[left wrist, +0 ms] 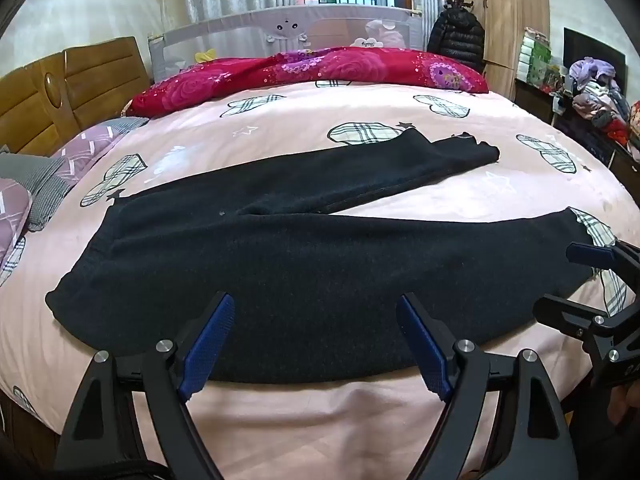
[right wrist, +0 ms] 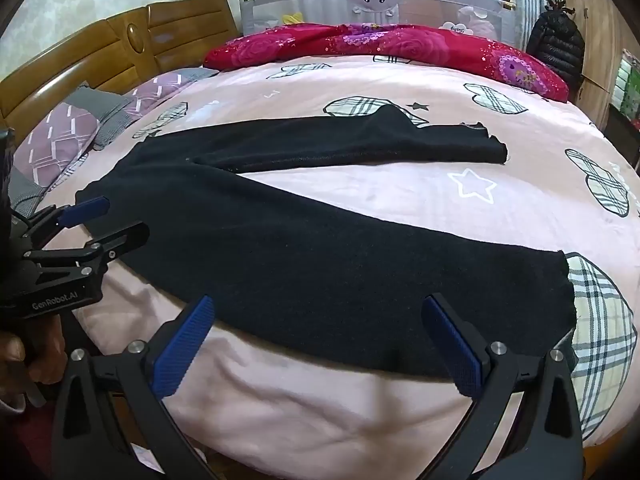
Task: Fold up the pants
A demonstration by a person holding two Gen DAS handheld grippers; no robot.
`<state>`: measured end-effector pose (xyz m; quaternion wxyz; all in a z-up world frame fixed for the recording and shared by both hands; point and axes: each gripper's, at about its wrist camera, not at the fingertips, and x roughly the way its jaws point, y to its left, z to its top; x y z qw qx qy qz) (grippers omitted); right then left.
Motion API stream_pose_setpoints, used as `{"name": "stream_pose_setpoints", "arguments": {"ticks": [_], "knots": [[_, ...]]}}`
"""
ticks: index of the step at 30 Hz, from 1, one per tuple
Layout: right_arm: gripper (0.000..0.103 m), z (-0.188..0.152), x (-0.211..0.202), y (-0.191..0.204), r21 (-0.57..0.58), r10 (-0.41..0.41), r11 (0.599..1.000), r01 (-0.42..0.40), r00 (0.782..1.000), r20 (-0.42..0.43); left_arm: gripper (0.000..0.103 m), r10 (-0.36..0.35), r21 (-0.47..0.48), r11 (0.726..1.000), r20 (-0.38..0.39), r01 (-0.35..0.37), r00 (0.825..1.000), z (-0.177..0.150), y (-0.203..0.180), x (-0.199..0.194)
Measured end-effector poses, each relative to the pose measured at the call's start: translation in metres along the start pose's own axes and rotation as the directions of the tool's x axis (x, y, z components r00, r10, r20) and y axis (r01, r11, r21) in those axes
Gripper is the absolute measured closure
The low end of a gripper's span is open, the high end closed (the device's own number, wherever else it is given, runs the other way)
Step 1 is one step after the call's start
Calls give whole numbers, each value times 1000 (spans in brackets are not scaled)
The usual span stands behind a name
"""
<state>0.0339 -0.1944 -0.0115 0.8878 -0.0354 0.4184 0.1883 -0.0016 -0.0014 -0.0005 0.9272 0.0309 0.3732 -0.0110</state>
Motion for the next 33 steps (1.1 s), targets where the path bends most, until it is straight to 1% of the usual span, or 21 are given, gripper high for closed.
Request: {"name": "stream_pose_setpoints", "arguments": {"ticks": [1, 2, 16, 33], "knots": [[0, 1, 1, 2, 1, 0, 1000, 0, 1000, 0, 19, 0, 1, 1000, 0, 0, 1000, 0, 0, 0], [0, -1, -1, -6, 4, 8, 1000, -8, 1000, 2, 19, 3, 2, 1000, 1, -3, 1000, 0, 0, 0], [0, 0, -1, -2, 7, 13, 1000, -13, 1000, 2, 19, 12, 5, 1000, 5, -12, 1000, 2, -1, -3], [0, 0, -1, 0, 7, 25, 1000, -25, 1000, 4, 19, 6, 5, 1000, 5, -6, 1000, 4, 1, -3]]}}
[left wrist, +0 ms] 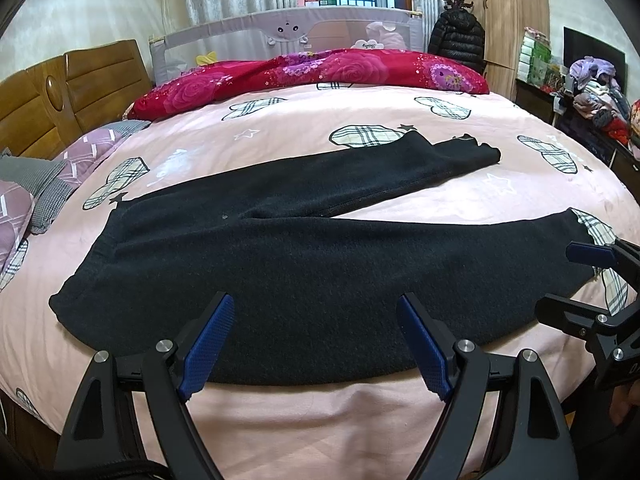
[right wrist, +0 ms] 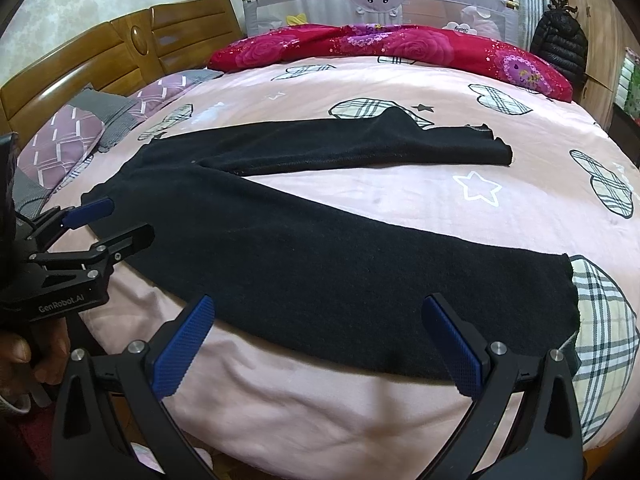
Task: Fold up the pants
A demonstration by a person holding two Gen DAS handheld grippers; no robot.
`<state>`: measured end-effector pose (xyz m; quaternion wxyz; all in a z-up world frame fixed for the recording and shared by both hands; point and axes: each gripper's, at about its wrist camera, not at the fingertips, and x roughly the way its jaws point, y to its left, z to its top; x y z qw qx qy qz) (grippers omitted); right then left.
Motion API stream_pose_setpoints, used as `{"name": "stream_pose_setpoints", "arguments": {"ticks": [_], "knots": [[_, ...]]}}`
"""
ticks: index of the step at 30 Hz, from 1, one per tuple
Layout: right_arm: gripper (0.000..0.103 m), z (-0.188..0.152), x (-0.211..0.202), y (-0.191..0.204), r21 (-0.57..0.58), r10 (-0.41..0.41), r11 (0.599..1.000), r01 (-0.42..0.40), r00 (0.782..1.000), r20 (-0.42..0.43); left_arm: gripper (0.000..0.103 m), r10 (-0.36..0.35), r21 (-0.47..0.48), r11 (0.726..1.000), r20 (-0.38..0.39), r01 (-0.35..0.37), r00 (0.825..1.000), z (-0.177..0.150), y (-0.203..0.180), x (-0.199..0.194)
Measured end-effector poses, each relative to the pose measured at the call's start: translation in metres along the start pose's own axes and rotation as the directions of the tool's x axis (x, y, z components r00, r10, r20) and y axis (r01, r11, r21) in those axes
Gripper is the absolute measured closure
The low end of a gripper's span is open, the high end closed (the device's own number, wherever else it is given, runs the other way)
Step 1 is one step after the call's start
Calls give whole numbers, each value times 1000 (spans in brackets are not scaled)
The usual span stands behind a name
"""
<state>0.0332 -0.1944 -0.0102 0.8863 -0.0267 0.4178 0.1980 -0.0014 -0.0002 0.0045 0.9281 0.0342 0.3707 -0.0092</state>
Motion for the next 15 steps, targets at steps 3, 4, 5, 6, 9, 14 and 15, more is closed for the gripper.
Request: {"name": "stream_pose_setpoints", "arguments": {"ticks": [3, 4, 5, 6, 9, 14, 15], "knots": [[0, 1, 0, 1, 0, 1, 1000, -1, 1000, 0, 19, -2, 3, 1000, 0, 2, 1000, -1, -1, 0], [0, 1, 0, 1, 0, 1, 1000, -1, 1000, 0, 19, -2, 4, 1000, 0, 2, 1000, -1, 0, 1], [0, 1, -1, -1, 1, 3, 1000, -3, 1000, 0, 19, -3, 4, 1000, 0, 3, 1000, -1, 0, 1], [0, 1, -1, -1, 2, 4, 1000, -4, 1000, 0, 19, -4, 3, 1000, 0, 4, 1000, -1, 0, 1], [0, 2, -1, -2, 3, 8, 1000, -8, 1000, 1, 19, -5, 2, 1000, 0, 5, 1000, -1, 0, 1], [0, 3, -1, -1, 6, 11, 1000, -11, 1000, 4, 19, -8, 3, 1000, -2, 8, 1000, 0, 1, 2], [0, 3, -1, -1, 6, 11, 1000, -11, 1000, 4, 19, -9, 4, 1000, -3, 9, 1000, 0, 0, 2]]}}
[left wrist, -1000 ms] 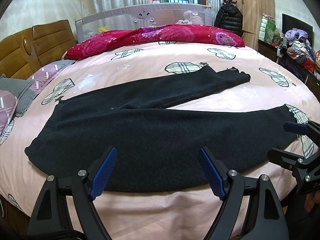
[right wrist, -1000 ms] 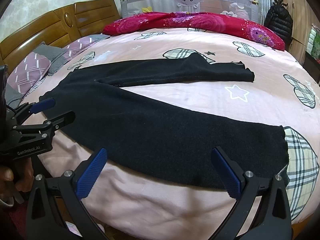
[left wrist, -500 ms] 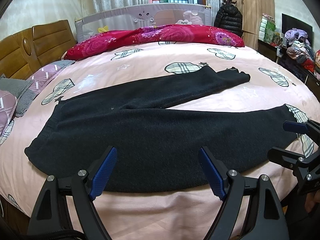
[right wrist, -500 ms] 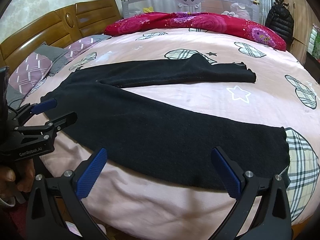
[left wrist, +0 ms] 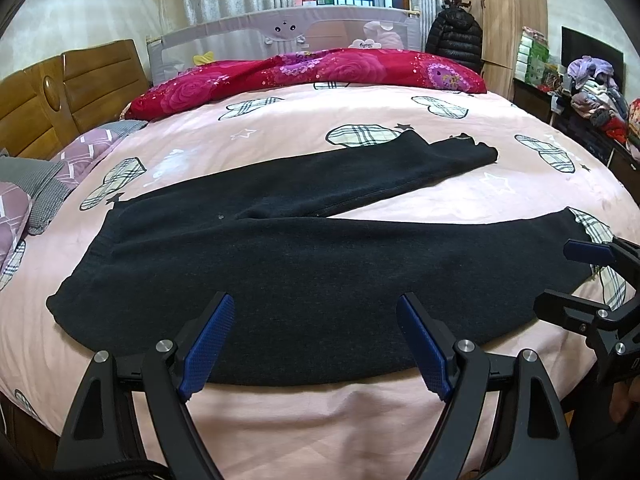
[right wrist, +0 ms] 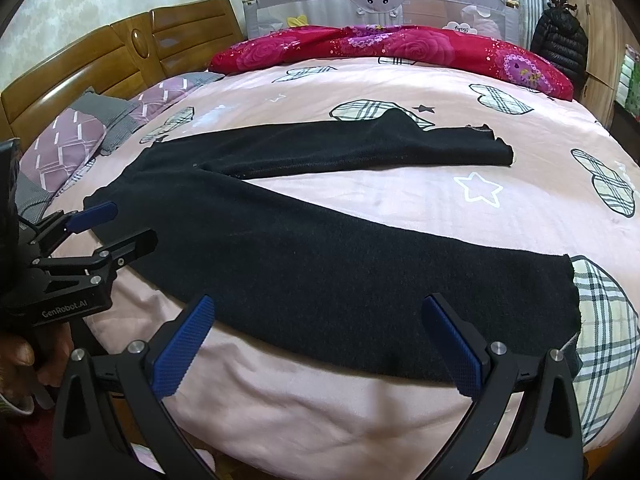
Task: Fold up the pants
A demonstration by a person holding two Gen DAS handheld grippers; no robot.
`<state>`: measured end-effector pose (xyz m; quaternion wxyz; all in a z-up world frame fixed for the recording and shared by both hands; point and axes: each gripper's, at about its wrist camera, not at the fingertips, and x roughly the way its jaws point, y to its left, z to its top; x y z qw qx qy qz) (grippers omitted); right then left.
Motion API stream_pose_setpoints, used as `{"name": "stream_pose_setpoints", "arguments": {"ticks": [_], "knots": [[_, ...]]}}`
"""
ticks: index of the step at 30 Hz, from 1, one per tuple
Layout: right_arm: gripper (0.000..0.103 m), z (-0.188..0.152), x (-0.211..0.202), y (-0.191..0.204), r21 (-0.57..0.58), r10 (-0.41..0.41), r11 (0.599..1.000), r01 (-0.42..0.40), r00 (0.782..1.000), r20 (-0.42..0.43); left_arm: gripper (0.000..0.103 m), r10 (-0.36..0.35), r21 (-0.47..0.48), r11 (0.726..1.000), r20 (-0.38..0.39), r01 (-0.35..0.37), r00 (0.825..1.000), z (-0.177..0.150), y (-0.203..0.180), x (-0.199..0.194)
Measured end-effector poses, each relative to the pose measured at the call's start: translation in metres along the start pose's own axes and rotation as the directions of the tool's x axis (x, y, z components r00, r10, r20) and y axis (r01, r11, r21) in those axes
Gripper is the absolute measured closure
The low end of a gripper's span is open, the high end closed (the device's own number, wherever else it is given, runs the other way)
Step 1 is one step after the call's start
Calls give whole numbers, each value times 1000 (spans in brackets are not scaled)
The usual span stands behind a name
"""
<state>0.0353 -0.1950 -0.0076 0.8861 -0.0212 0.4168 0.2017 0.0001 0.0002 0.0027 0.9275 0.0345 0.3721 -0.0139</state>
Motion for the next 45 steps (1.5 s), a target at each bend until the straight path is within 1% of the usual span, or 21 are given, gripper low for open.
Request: {"name": "stream_pose_setpoints", "arguments": {"ticks": [17, 33, 39, 45], "knots": [[0, 5, 0, -7, 25, 23, 999, -23, 1000, 0, 19, -39, 9, 999, -20, 39, 999, -1, -3, 6], [0, 11, 4, -21, 56, 47, 997, -46, 999, -8, 19, -83, 27, 996, -47, 85, 995, 12, -5, 19], [0, 23, 5, -35, 90, 62, 994, -61, 998, -7, 19, -93, 38, 995, -48, 94, 995, 24, -5, 23], [0, 50, 13, -67, 143, 74, 987, -73, 997, -3, 19, -123, 73, 989, -65, 128, 990, 54, -7, 42]]}}
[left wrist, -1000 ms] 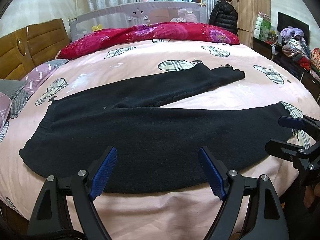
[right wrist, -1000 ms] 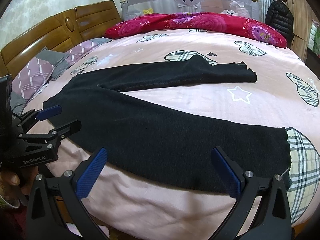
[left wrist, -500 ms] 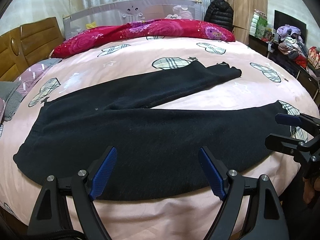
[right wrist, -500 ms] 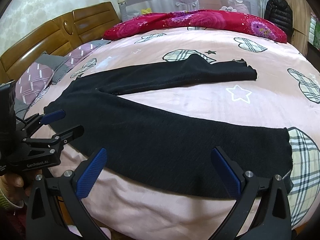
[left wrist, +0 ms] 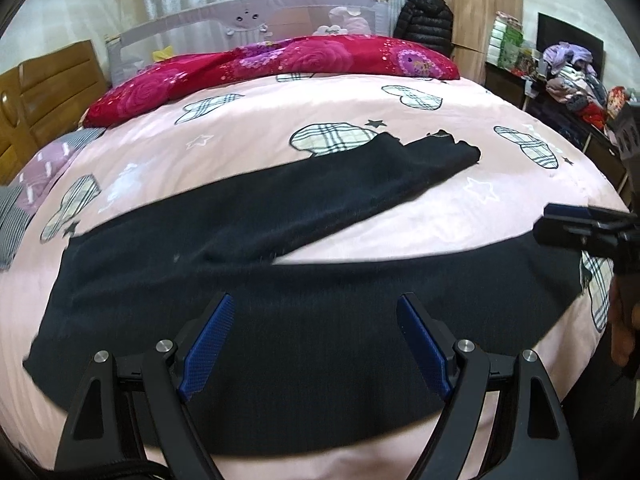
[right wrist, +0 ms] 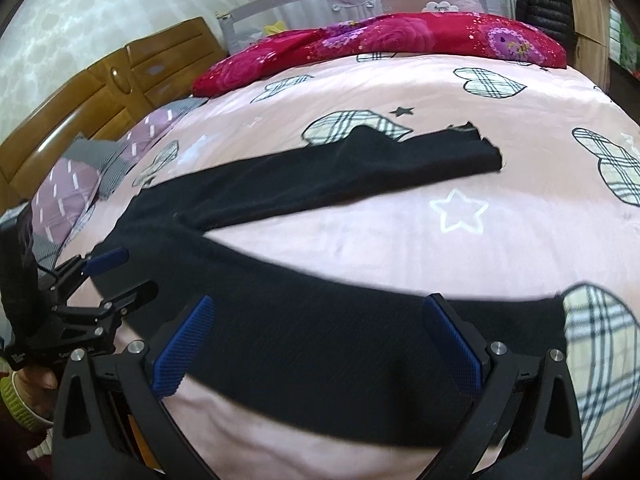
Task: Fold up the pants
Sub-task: 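Grasp the cuff of one black pant leg with the right gripper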
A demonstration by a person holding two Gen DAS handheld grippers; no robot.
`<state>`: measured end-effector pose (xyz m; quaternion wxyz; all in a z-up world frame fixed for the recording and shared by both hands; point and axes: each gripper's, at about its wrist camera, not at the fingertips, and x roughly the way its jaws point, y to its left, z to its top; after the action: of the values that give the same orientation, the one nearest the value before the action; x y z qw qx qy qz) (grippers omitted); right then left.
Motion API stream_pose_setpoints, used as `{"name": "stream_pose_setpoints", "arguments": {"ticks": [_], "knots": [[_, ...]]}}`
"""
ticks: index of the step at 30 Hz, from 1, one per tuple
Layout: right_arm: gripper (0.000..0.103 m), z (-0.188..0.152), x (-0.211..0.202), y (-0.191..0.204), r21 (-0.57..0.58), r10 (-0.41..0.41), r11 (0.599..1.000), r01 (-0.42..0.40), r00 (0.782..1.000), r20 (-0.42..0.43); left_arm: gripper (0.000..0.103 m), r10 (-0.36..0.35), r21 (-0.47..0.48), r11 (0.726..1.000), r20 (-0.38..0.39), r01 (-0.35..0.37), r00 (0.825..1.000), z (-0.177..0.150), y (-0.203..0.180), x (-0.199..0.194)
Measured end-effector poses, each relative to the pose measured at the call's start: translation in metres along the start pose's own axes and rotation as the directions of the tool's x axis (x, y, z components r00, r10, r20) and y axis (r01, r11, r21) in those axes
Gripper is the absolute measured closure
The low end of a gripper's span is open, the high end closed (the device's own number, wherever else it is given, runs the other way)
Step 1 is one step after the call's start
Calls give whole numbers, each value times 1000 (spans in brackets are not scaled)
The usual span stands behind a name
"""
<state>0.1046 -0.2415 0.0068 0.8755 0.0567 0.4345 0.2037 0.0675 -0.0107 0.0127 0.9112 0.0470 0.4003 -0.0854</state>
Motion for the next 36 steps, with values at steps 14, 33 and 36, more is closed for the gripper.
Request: {"name": "stream_pose_setpoints", "arguments": {"ticks": [14, 33, 36], "knots": [[0, 97, 46, -87, 127, 25, 992, -15, 996, -81, 19, -175, 70, 981, -115, 183, 978, 113, 19, 94], [12, 183, 158, -186, 147, 68, 989, -26, 956, -286, 20, -404, 121, 853, -462, 507, 790, 187, 11, 271], [23, 184, 171, -191, 140, 85, 989, -39, 939, -334, 23, -445, 116, 818, -493, 563, 748, 190, 7, 271]]}}
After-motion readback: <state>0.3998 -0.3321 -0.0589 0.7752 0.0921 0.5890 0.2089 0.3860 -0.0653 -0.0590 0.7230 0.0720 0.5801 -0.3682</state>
